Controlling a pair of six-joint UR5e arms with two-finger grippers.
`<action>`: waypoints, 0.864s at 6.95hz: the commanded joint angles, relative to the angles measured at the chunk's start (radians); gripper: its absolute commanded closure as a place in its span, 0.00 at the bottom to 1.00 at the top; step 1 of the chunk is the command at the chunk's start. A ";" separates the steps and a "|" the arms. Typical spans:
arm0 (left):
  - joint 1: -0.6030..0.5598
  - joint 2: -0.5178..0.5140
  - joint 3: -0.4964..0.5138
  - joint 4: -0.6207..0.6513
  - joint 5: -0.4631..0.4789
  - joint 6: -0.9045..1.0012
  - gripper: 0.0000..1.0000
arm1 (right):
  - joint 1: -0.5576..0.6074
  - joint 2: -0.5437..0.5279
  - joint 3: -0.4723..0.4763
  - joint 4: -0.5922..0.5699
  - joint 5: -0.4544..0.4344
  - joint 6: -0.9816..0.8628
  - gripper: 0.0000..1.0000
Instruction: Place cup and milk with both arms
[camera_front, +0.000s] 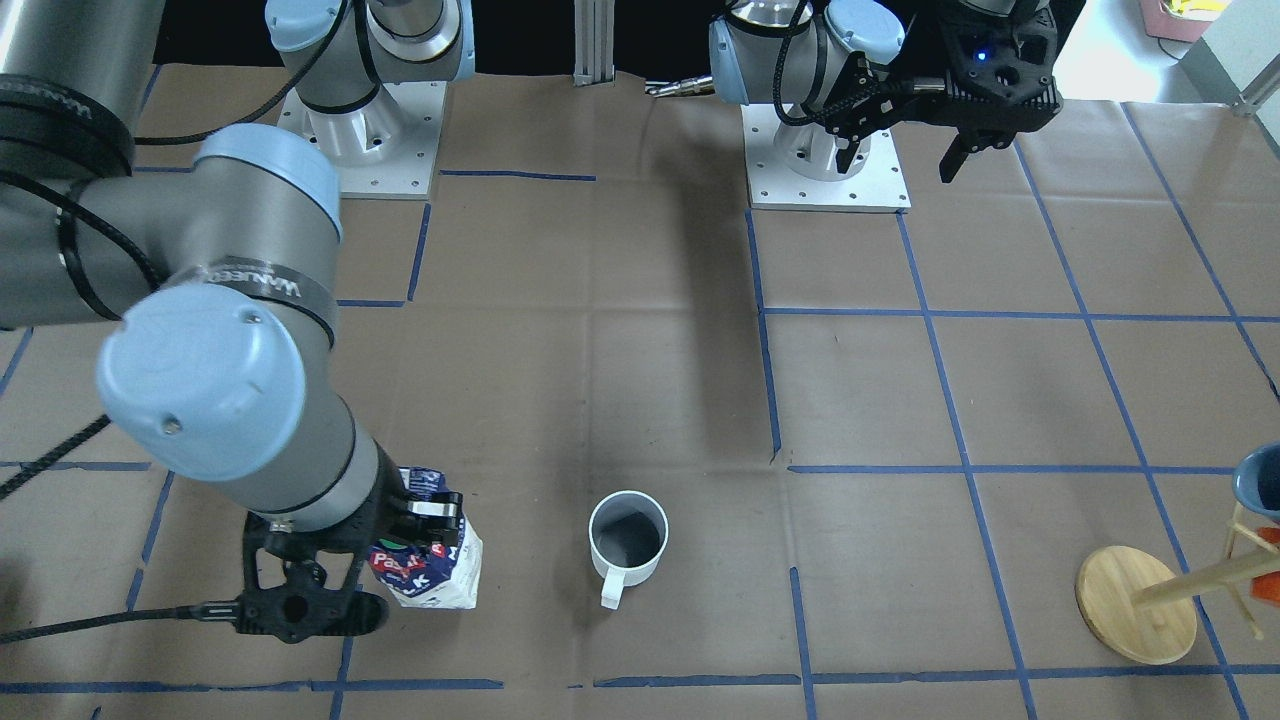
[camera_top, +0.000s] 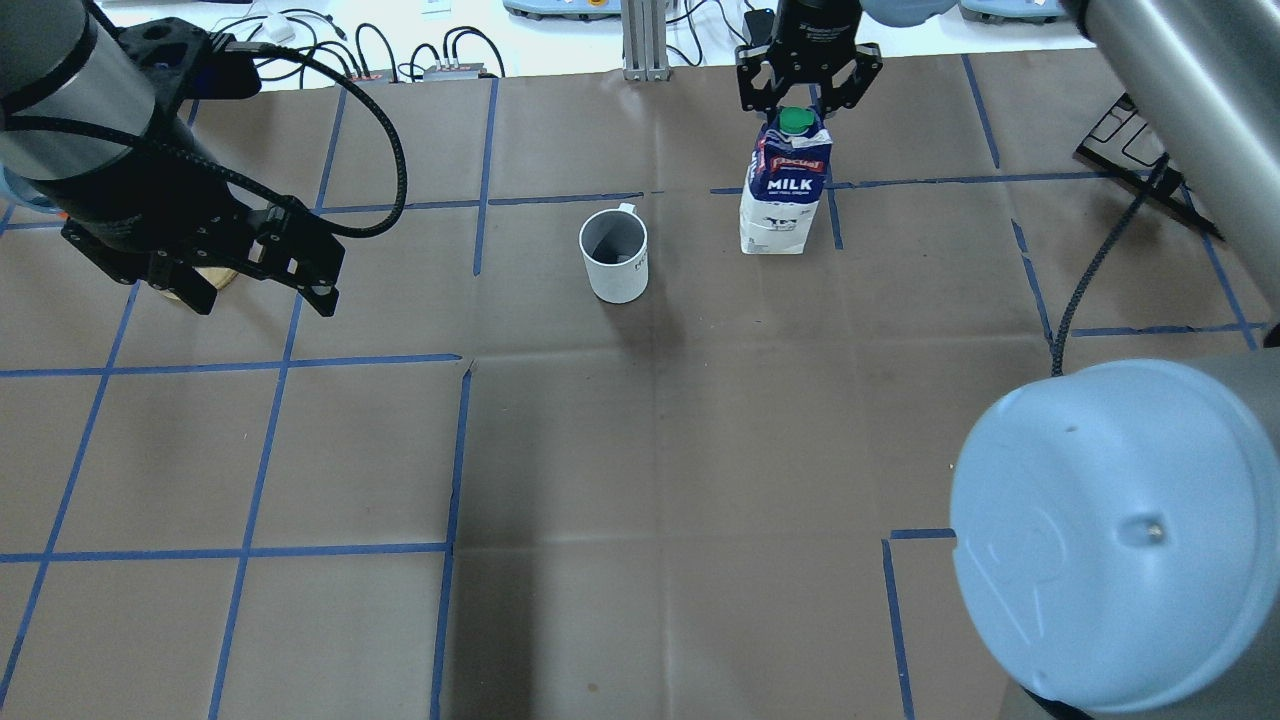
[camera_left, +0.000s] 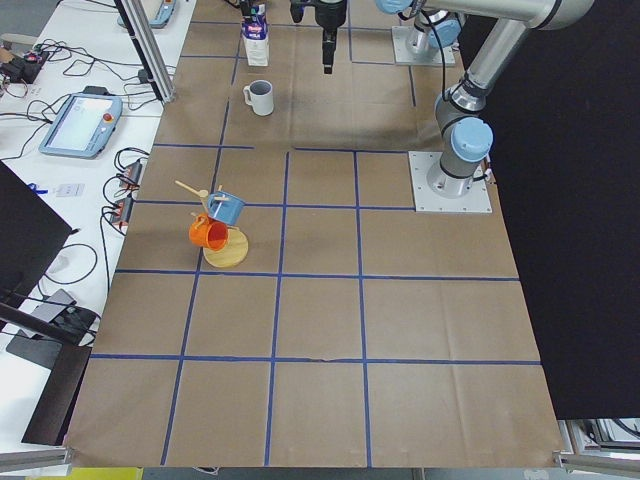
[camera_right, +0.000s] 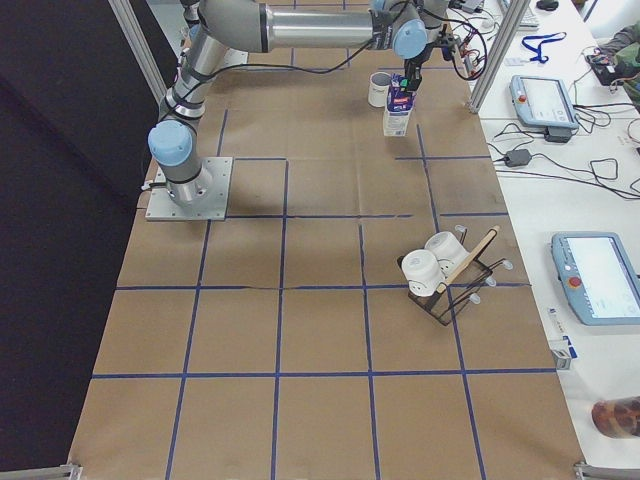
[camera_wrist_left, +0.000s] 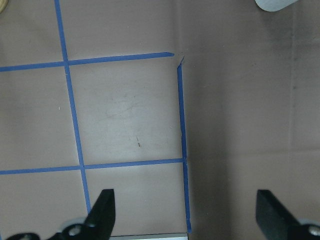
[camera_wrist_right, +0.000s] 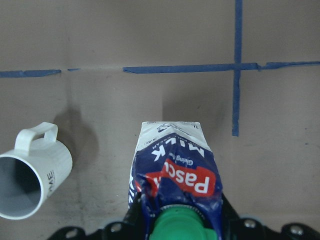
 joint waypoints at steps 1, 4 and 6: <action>0.001 0.000 -0.023 -0.001 -0.001 0.000 0.00 | 0.075 0.046 -0.040 -0.009 0.003 0.100 0.48; 0.001 0.005 -0.023 -0.004 -0.002 -0.001 0.00 | 0.118 0.069 -0.037 -0.006 0.006 0.100 0.49; 0.003 -0.003 -0.023 -0.004 -0.002 0.000 0.00 | 0.112 0.074 -0.031 0.000 0.004 0.088 0.49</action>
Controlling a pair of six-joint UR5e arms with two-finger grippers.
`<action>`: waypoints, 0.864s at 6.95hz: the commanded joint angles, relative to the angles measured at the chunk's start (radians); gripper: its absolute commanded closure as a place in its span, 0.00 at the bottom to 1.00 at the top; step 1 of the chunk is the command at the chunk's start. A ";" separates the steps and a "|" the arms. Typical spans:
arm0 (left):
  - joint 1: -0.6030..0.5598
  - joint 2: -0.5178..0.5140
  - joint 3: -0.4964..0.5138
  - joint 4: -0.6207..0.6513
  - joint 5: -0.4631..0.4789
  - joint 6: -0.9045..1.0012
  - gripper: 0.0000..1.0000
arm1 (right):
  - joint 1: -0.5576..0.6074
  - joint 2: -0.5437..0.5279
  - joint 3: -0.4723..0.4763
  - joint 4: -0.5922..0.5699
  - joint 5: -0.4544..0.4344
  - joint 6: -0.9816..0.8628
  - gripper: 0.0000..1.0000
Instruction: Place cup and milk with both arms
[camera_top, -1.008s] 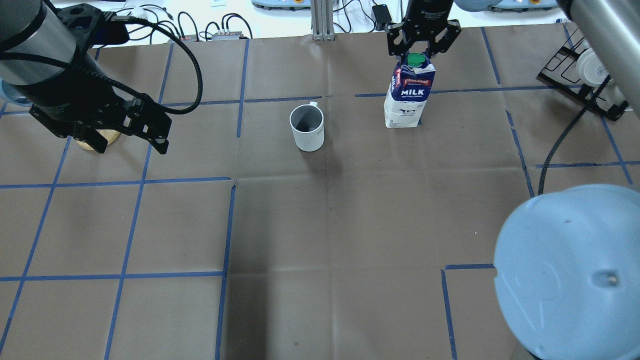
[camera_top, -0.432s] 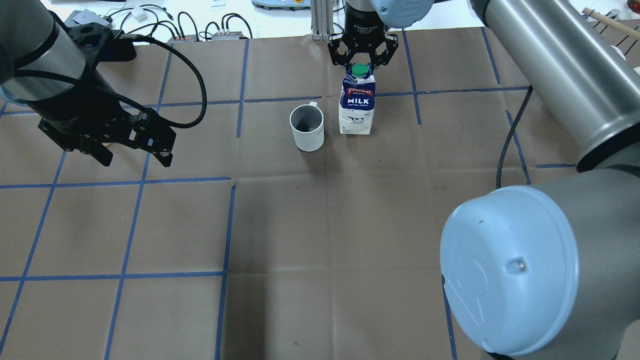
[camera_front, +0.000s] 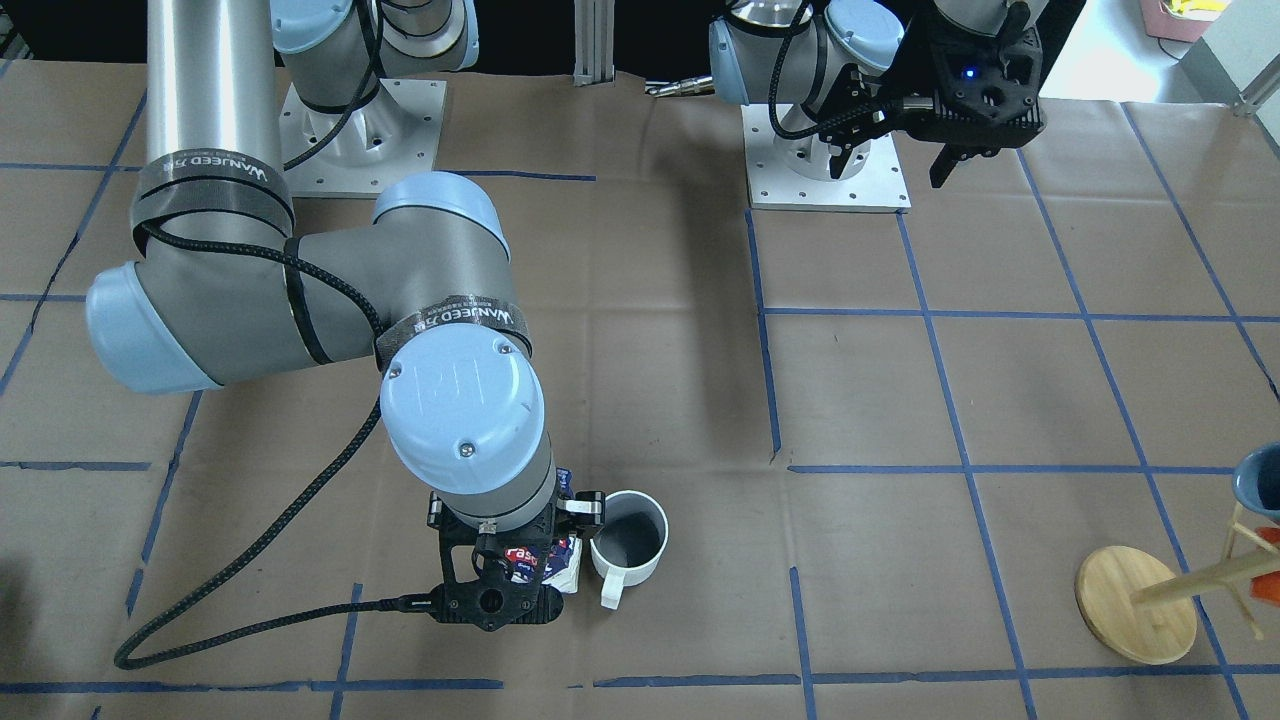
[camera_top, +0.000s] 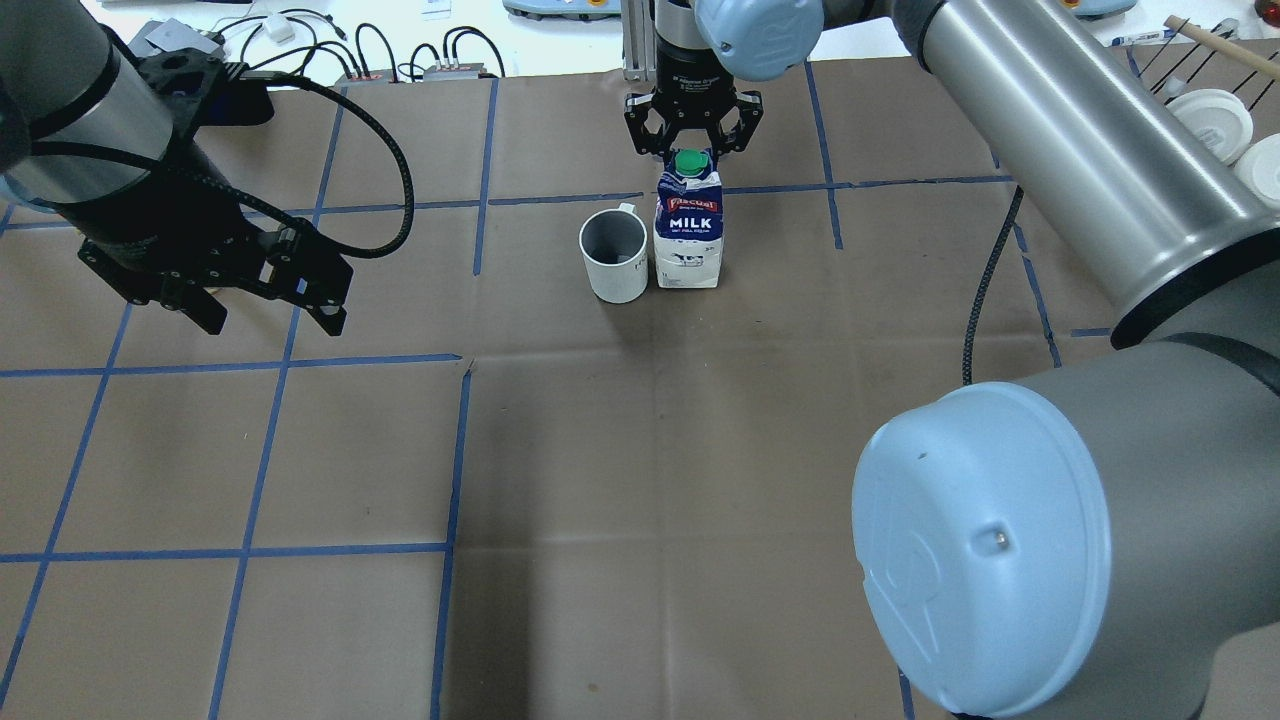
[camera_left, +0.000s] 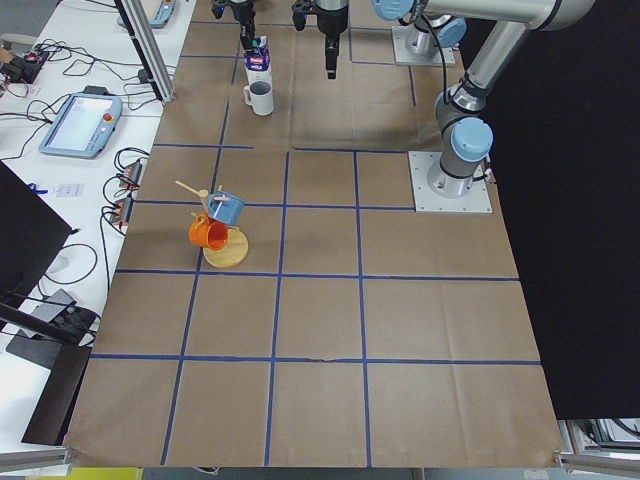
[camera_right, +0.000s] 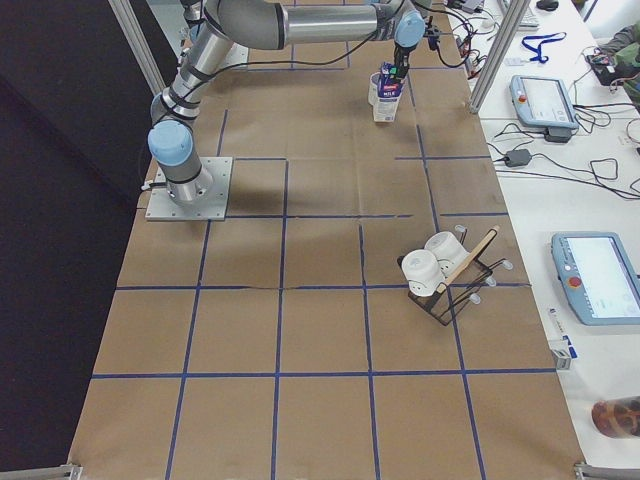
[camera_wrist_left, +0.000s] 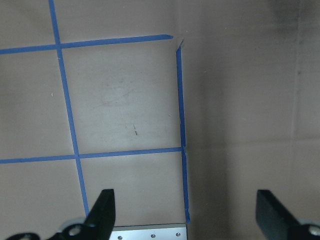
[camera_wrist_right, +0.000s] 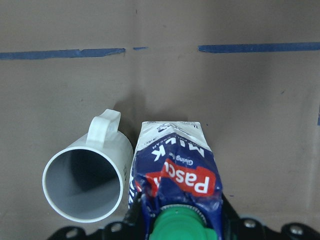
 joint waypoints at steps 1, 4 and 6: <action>0.000 -0.004 -0.002 -0.002 0.000 0.001 0.00 | -0.002 0.001 0.003 0.008 -0.001 -0.006 0.42; 0.002 -0.016 0.000 -0.111 -0.005 -0.005 0.00 | -0.022 -0.013 -0.009 0.021 -0.003 -0.006 0.00; 0.000 -0.007 0.000 -0.114 0.000 0.000 0.00 | -0.027 -0.049 -0.040 0.076 -0.001 -0.008 0.00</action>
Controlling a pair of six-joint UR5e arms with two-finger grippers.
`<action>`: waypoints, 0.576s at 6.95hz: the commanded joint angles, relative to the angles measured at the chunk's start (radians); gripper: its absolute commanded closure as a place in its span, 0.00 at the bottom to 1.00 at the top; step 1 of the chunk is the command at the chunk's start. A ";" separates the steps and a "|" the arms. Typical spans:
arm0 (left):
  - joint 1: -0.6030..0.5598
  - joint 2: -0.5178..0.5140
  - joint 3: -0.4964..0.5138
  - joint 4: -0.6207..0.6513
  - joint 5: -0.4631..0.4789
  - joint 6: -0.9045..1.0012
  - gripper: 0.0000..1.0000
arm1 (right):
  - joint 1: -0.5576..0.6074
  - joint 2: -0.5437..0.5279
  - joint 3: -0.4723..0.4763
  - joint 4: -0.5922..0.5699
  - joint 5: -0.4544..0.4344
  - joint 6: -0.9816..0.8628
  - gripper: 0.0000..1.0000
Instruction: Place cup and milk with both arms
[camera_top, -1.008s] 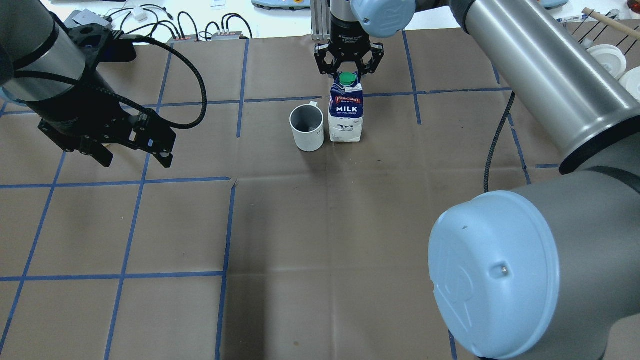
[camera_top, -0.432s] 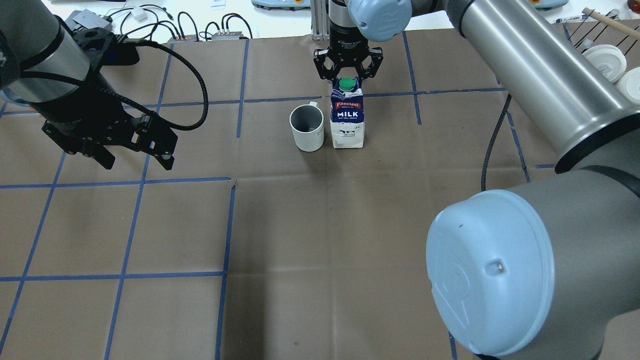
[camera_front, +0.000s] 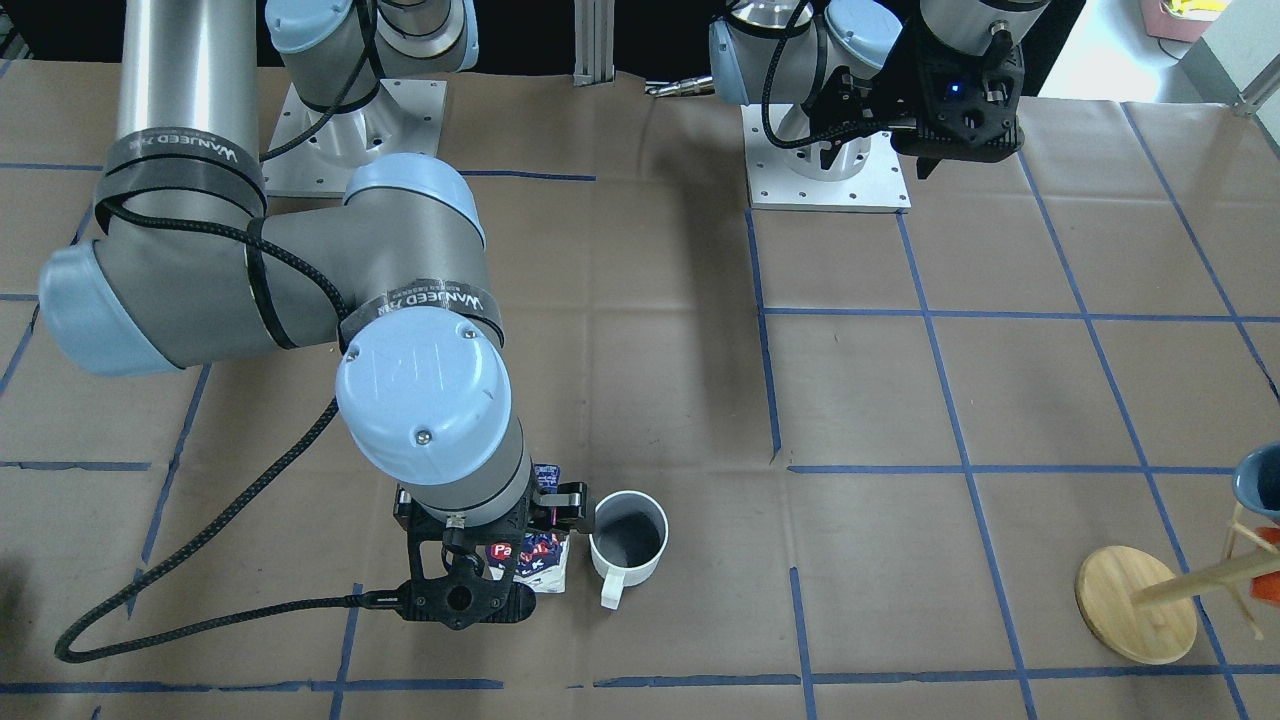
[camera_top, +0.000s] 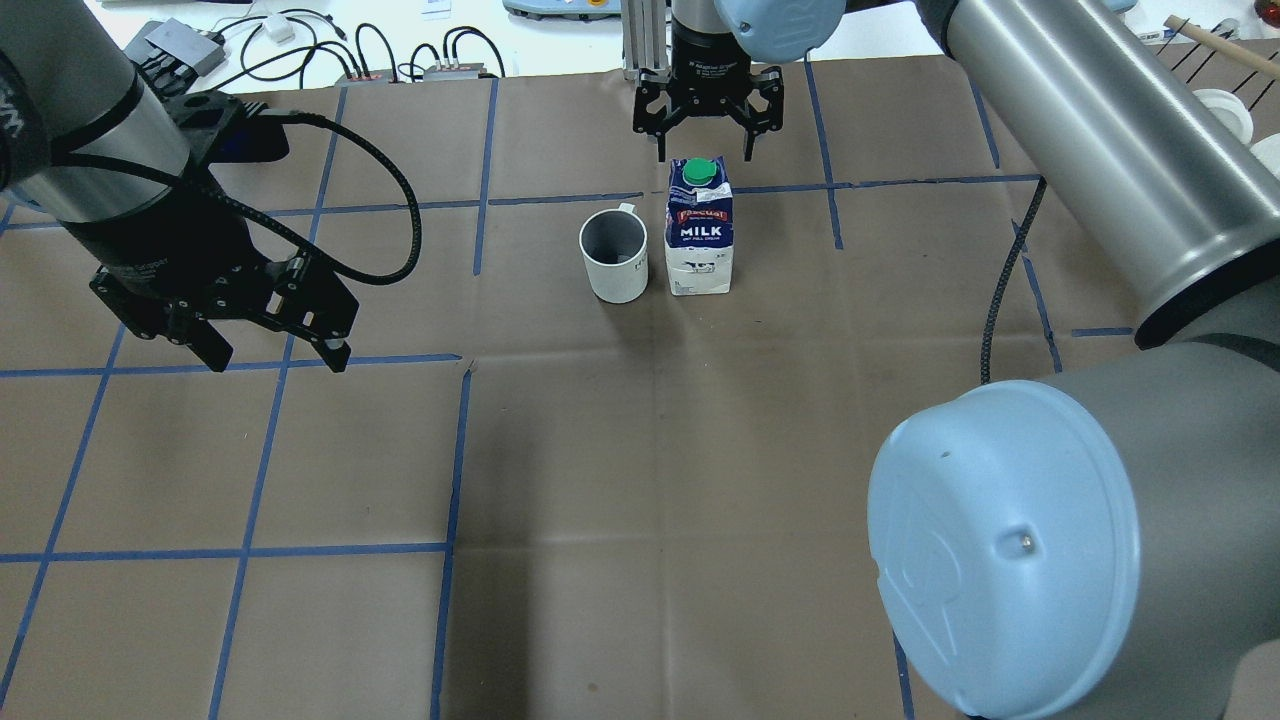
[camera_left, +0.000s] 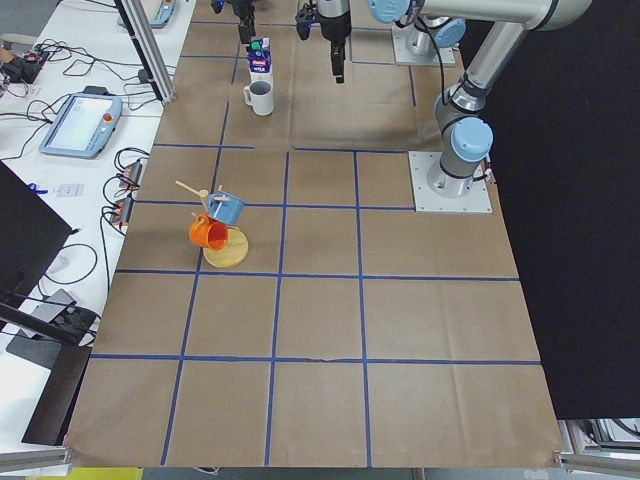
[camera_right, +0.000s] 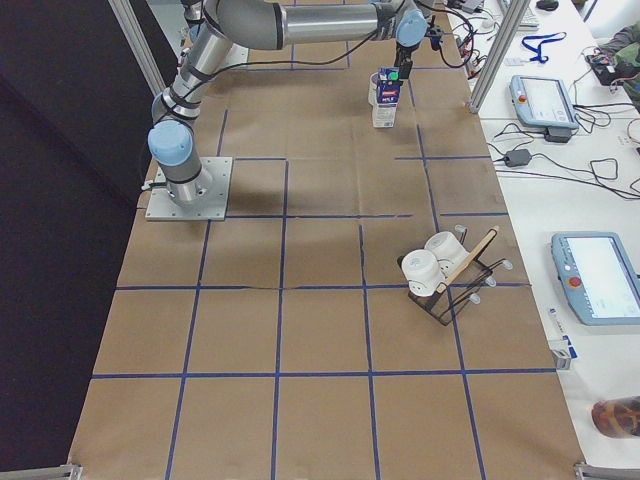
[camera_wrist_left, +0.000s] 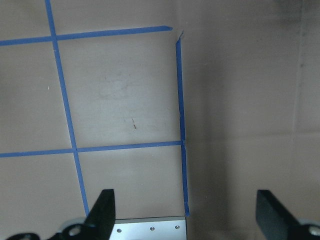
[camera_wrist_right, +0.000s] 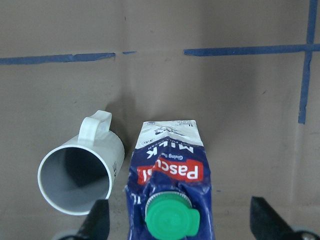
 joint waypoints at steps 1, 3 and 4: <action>-0.001 -0.001 0.000 -0.004 0.002 0.000 0.00 | -0.016 -0.065 -0.044 0.114 -0.006 -0.044 0.00; -0.001 -0.001 -0.001 0.006 0.002 0.002 0.00 | -0.149 -0.166 -0.032 0.240 -0.010 -0.304 0.00; -0.001 -0.005 0.005 0.028 0.001 0.003 0.00 | -0.194 -0.216 -0.016 0.337 -0.021 -0.361 0.00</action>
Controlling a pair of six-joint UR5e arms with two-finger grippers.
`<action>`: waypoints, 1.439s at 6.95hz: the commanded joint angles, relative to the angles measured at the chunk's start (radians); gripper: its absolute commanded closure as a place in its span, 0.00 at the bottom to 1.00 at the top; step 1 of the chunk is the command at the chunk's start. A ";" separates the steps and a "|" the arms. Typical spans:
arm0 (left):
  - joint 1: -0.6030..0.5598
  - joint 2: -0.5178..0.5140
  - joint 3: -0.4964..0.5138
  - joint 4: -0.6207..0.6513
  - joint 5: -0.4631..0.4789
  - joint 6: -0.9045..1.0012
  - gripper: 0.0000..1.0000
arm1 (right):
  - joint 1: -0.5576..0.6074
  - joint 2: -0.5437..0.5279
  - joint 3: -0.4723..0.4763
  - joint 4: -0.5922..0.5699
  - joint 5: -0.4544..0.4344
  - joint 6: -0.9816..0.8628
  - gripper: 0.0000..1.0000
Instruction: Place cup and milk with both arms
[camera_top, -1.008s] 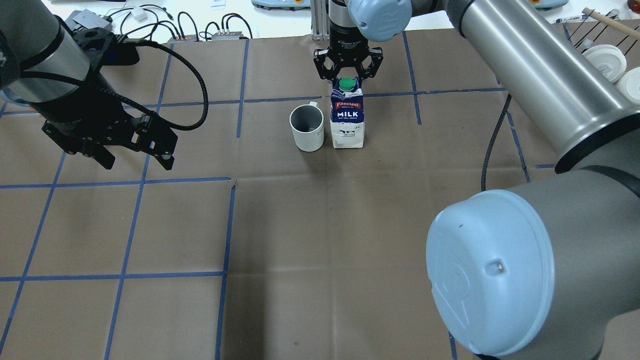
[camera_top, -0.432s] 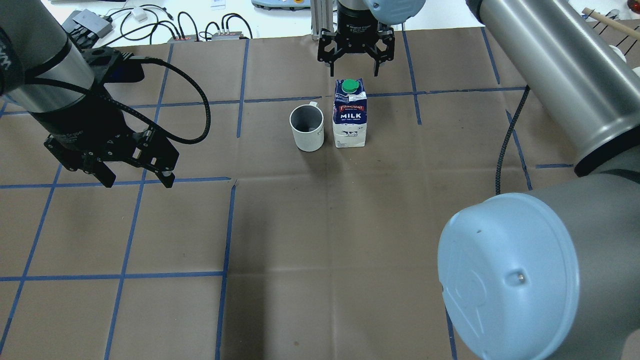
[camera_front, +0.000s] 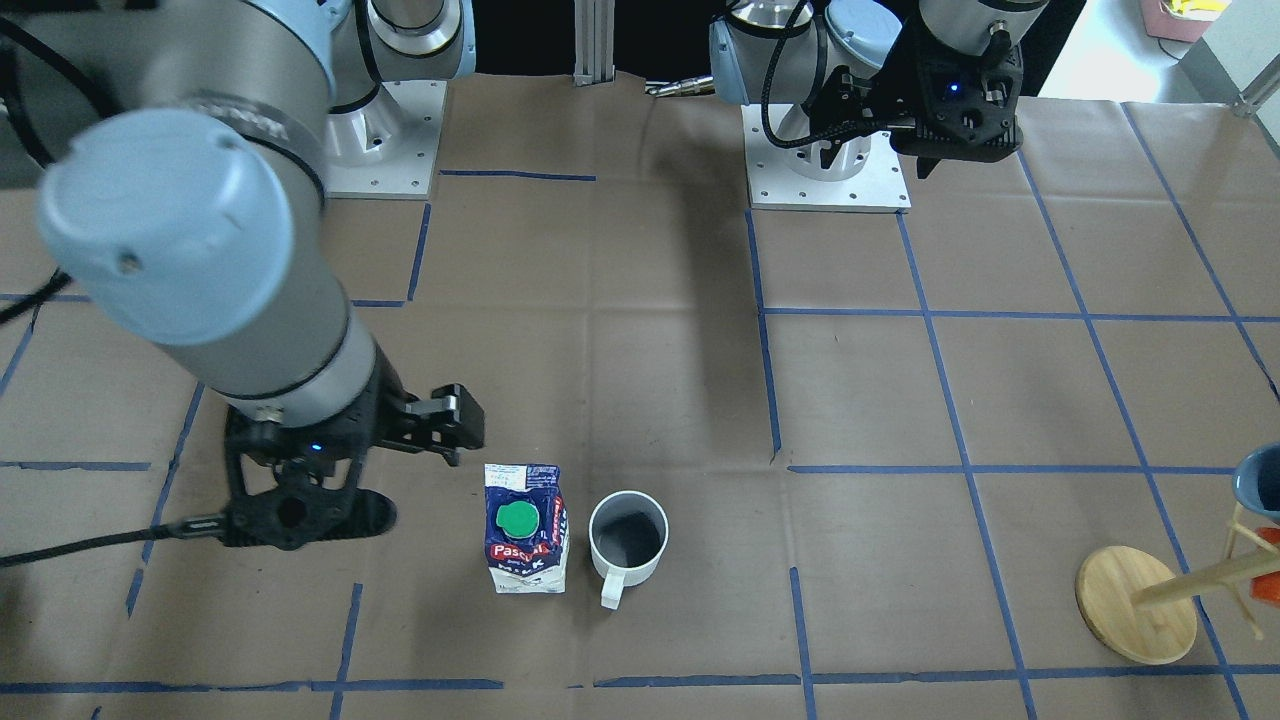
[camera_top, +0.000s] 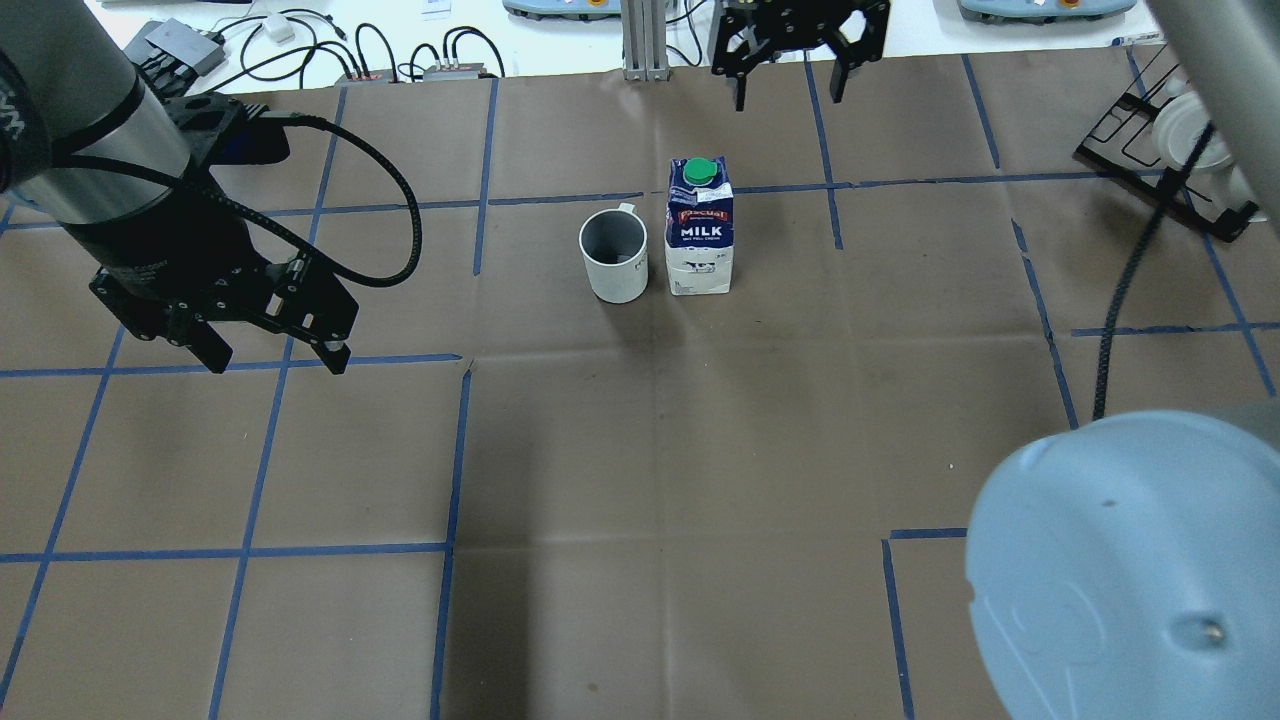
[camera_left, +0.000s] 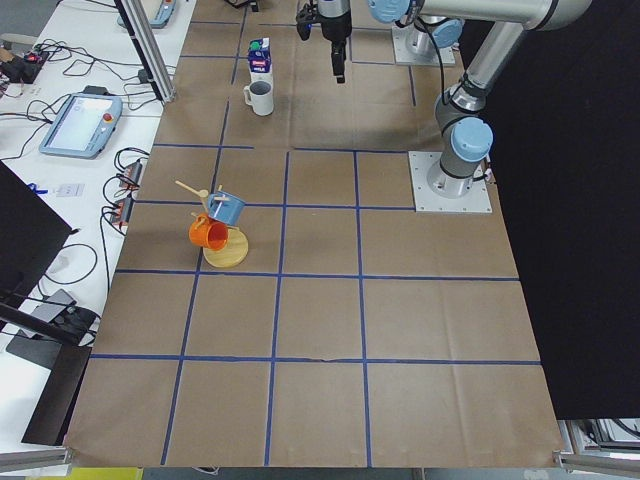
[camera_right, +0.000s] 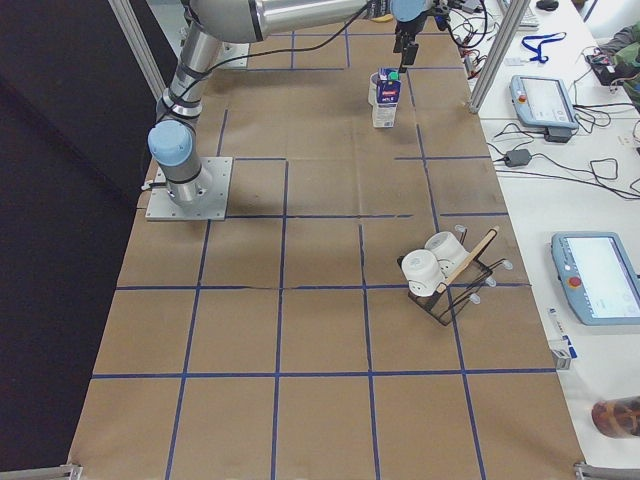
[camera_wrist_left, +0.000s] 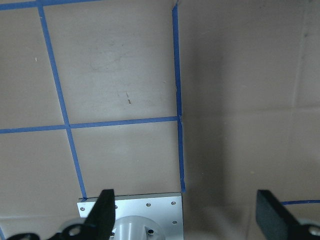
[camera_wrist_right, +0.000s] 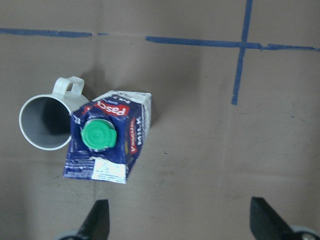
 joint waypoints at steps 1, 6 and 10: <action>0.000 -0.010 -0.003 0.114 0.003 0.003 0.00 | -0.088 -0.109 0.060 0.125 -0.019 -0.103 0.00; 0.000 0.001 -0.005 0.161 0.002 0.003 0.00 | -0.110 -0.391 0.555 -0.126 -0.034 -0.025 0.00; 0.000 0.006 -0.006 0.156 0.006 0.003 0.00 | -0.098 -0.426 0.570 -0.158 -0.033 0.009 0.00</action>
